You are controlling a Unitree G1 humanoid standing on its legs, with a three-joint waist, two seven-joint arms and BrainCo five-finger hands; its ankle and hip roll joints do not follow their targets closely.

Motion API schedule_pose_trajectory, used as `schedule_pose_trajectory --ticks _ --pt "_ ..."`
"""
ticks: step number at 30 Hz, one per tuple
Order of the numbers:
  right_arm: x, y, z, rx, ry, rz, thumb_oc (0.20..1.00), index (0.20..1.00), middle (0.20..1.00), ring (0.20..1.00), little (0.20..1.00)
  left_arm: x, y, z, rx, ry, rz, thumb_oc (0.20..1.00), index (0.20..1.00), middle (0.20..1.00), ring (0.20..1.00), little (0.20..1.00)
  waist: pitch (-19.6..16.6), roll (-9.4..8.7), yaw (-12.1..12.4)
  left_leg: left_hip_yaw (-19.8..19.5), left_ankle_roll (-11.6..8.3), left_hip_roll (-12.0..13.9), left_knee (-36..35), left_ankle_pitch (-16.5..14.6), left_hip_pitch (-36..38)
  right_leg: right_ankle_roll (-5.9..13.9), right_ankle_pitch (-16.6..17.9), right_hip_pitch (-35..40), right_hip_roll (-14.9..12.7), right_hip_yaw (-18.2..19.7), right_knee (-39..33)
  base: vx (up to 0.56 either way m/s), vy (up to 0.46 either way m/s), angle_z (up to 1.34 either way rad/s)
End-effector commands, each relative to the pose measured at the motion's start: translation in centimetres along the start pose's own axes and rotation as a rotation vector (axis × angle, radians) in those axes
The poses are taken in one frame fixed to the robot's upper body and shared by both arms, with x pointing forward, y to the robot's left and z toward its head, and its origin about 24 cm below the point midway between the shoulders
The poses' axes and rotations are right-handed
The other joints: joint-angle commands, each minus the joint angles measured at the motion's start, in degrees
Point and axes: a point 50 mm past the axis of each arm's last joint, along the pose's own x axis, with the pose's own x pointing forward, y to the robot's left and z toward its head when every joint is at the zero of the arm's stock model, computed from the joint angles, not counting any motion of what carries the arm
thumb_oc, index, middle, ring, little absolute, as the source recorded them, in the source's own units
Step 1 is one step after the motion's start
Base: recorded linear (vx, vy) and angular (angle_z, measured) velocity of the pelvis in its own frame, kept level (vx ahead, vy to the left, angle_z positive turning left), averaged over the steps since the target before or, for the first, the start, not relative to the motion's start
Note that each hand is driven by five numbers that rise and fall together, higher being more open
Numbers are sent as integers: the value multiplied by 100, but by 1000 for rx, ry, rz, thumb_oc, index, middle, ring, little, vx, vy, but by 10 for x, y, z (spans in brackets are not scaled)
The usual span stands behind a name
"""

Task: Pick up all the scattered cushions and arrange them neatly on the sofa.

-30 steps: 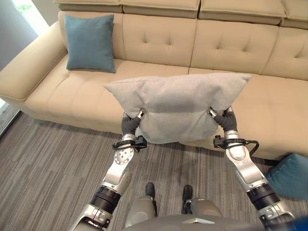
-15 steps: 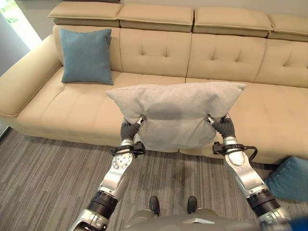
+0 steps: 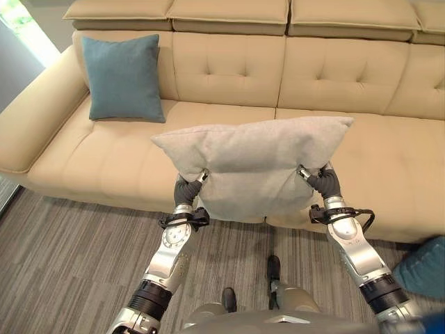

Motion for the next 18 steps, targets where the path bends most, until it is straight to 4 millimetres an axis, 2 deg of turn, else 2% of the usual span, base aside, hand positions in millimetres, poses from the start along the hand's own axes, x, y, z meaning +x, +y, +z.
schedule_pose_trajectory --ticks 1,3,5,6,7,9,13,14,15,17,18 --pt "10 2 52 101 -265 15 200 200 200 200 200 8 -38 42 -45 -208 -222 200 200 200 200 200 -331 -176 -165 78 -73 142 687 -189 -465 564 -1018 395 -100 121 593 113 -34 3" --pt "10 0 52 106 -263 7 200 200 200 200 200 7 -38 39 -27 -195 -225 200 200 200 200 200 -341 -222 -117 65 12 139 395 -152 -677 561 -1080 482 -85 125 568 160 -16 23" --pt "11 0 52 134 -260 -5 200 200 200 200 200 8 -39 41 -12 -200 -226 200 200 200 200 200 -346 -188 -18 -90 -40 226 -149 365 -941 536 -1232 635 29 163 553 181 14 10" --pt "11 0 52 135 -260 -5 200 200 200 200 200 8 -39 41 -11 -200 -226 200 200 200 200 200 -345 -194 -22 -94 -43 220 -170 378 -930 534 -1239 636 23 159 557 161 46 -7" --pt "12 1 53 183 -257 -14 200 200 200 200 200 8 -39 45 -23 -215 -215 200 200 200 200 200 -300 -182 64 -213 -102 256 -334 616 -1173 498 -1359 767 82 270 586 259 115 -15" --pt "10 3 52 182 -258 3 200 200 200 200 200 5 -36 43 -16 -211 -213 200 200 200 200 200 -430 -116 56 -255 -65 238 -739 646 -858 526 -1452 825 84 335 717 303 155 -14" --pt "10 5 53 178 -263 17 200 200 200 200 200 5 -35 45 1 -219 -223 200 200 200 200 200 -541 -108 76 -146 59 108 -955 549 -450 597 -1519 847 -21 461 941 199 170 -56" --pt "12 7 56 184 -273 26 200 200 200 200 200 5 -34 50 5 -237 -223 200 200 200 200 200 -519 -78 93 -80 162 58 -986 455 -298 694 -1486 705 -94 540 1332 115 162 -41" --pt "12 7 56 184 -273 26 200 200 200 200 200 5 -34 50 5 -237 -223 200 200 200 200 200 -519 -79 97 -76 162 58 -987 455 -296 694 -1488 703 -95 544 1336 101 225 -45" --pt "16 15 65 193 -307 57 200 200 200 200 200 5 -30 56 17 -264 -217 200 200 200 200 200 -413 8 129 47 327 41 -1003 356 -172 856 -1298 272 -238 570 2168 51 157 -27" --pt "16 15 65 194 -307 58 200 200 200 200 200 5 -30 56 18 -264 -216 200 200 200 200 200 -414 2 139 61 330 38 -1004 356 -173 858 -1307 252 -242 586 2194 29 104 -36"
